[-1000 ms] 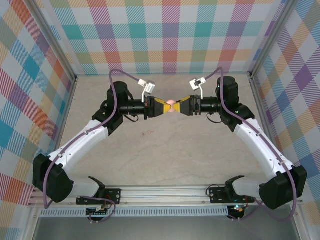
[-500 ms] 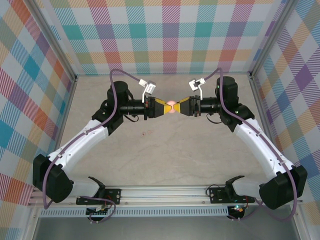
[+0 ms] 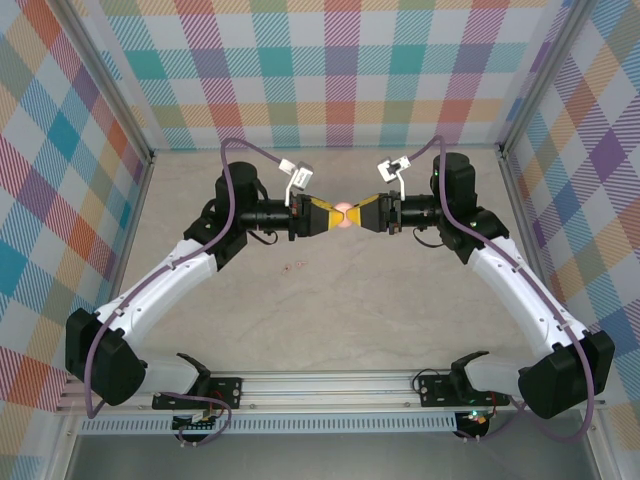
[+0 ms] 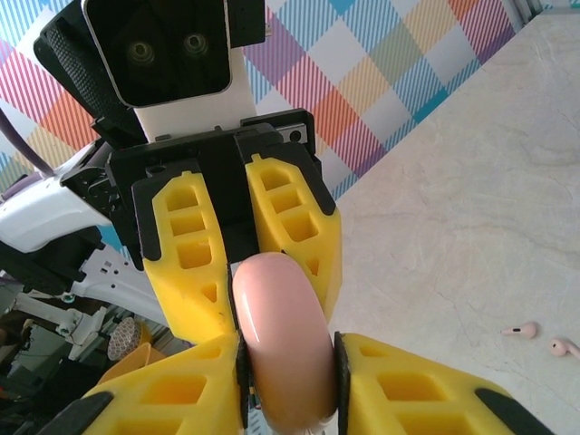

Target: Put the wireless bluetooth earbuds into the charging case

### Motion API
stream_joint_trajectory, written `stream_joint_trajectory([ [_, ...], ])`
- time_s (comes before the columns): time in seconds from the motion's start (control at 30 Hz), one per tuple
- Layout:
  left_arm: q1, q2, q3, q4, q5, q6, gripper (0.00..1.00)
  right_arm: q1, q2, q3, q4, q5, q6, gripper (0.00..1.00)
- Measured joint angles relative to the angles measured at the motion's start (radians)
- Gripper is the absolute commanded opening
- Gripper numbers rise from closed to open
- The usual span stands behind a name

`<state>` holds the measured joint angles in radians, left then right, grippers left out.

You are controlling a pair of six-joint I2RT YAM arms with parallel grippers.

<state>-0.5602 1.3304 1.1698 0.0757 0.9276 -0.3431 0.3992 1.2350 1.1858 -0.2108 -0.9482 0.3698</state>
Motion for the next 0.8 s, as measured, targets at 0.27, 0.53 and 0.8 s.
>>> stream_joint_trajectory([
  [0.27, -0.003, 0.000, 0.011, -0.023, -0.004, 0.008, 0.44, 0.001, -0.006, 0.006, -0.014, 0.020, -0.010, 0.19],
  [0.53, -0.015, 0.000, 0.011, -0.026, 0.004, 0.012, 0.44, 0.001, -0.037, 0.015, -0.023, 0.027, -0.012, 0.20],
  [0.8, -0.037, 0.000, 0.012, -0.026, 0.007, 0.016, 0.42, 0.001, -0.037, 0.015, -0.023, 0.023, -0.012, 0.21],
])
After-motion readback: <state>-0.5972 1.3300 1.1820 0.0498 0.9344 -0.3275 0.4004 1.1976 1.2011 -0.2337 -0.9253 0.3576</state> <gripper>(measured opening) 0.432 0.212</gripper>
